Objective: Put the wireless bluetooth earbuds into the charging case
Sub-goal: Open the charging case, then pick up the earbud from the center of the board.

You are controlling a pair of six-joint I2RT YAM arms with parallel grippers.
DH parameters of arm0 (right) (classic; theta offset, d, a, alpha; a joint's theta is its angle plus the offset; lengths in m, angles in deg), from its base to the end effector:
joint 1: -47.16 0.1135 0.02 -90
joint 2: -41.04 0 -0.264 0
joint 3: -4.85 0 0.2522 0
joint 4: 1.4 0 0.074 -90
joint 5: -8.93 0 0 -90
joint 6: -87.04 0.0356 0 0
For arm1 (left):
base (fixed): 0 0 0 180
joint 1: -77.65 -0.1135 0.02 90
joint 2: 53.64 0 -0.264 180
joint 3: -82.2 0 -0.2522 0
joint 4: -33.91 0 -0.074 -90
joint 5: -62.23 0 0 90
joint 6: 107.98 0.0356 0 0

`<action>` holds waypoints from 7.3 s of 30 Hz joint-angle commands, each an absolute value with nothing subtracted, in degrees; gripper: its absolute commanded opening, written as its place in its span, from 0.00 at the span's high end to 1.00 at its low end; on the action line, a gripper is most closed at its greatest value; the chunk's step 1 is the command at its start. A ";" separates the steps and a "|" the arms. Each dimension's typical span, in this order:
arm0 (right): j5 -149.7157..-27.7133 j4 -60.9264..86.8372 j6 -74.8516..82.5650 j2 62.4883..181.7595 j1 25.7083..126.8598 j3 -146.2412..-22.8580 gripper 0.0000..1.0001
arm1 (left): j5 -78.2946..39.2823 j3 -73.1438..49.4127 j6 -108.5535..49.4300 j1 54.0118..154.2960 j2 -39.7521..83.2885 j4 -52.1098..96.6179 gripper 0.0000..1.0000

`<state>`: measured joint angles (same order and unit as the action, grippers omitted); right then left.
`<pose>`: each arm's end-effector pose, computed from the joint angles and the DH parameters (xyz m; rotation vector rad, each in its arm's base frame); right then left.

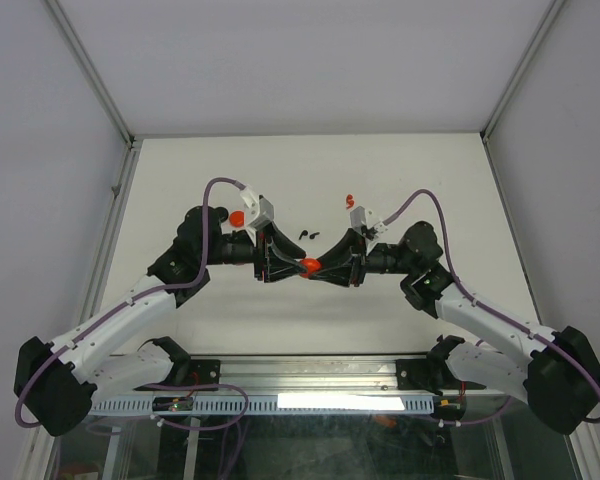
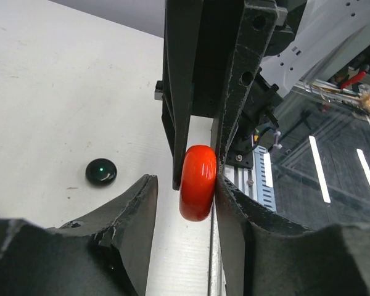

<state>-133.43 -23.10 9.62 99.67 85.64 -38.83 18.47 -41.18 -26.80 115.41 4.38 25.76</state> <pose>0.1557 0.1598 0.2851 -1.1105 1.2376 1.3511 0.1657 -0.1609 0.3149 1.0518 1.5405 -1.2747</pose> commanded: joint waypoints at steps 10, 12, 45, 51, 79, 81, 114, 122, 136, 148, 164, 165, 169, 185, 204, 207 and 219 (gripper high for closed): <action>-136.89 -26.05 9.41 97.80 85.99 -39.47 1.00 | 8.32 -40.77 -28.73 114.91 3.35 26.91 0.42; -137.23 -26.45 9.59 97.36 85.92 -39.27 1.00 | 7.03 -40.66 -28.92 114.88 3.47 26.49 0.42; -122.98 -27.25 -2.78 96.50 85.93 -33.35 1.00 | -12.79 -38.85 -31.56 114.35 -1.97 17.03 0.23; -118.51 -33.42 -4.77 95.91 85.99 -29.83 1.00 | -24.15 -38.42 -34.56 114.37 -4.21 8.17 0.18; -120.17 -47.43 -6.56 96.55 86.40 -21.67 1.00 | -42.13 -33.14 -36.57 111.00 12.91 -12.10 0.25; -119.77 -47.38 -6.65 96.83 86.46 -21.69 1.00 | -40.49 -32.63 -35.22 109.47 15.19 -11.80 0.27; -119.55 -43.15 -9.64 98.34 88.73 -23.30 1.00 | -37.77 -25.68 -36.38 105.69 38.36 -9.79 0.63; -119.75 -43.08 -9.51 98.22 88.91 -23.25 1.00 | -38.54 -25.13 -36.61 105.69 40.08 -10.21 0.64; -120.27 -42.73 -9.64 98.66 89.25 -23.60 1.00 | -36.83 -24.23 -36.96 105.63 36.46 -10.64 0.63; -120.62 -41.87 -9.90 99.18 89.43 -23.97 1.00 | -39.76 -23.16 -37.43 105.69 35.66 -13.79 0.63; -120.84 -40.09 -10.94 99.68 90.13 -24.65 1.00 | -44.63 -25.08 -44.01 105.59 38.29 -19.92 0.60; -120.81 -39.91 -11.08 99.50 90.12 -24.72 1.00 | -45.32 -25.12 -44.13 105.56 39.07 -20.23 0.59; -120.54 -39.43 -11.44 99.40 90.14 -24.84 1.00 | -46.04 -25.36 -44.59 105.60 40.75 -21.13 0.58; -120.63 -38.01 -12.40 99.51 90.93 -25.26 1.00 | -44.46 -25.93 -44.04 105.19 44.11 -18.69 0.65; -118.46 -36.68 -14.81 99.23 92.32 -25.20 1.00 | -37.71 -29.76 -43.38 104.90 37.74 -10.09 0.90; -117.40 -36.88 -15.71 99.34 92.64 -25.07 1.00 | -36.99 -31.14 -43.74 105.12 33.11 -7.16 0.91; -110.75 -41.68 -15.44 100.46 93.45 -25.59 1.00 | -39.77 -38.84 -45.82 111.84 10.92 8.51 0.93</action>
<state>-115.42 -36.59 -14.66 100.70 92.76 -22.85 -37.99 -36.55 -44.53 108.83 17.63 -0.62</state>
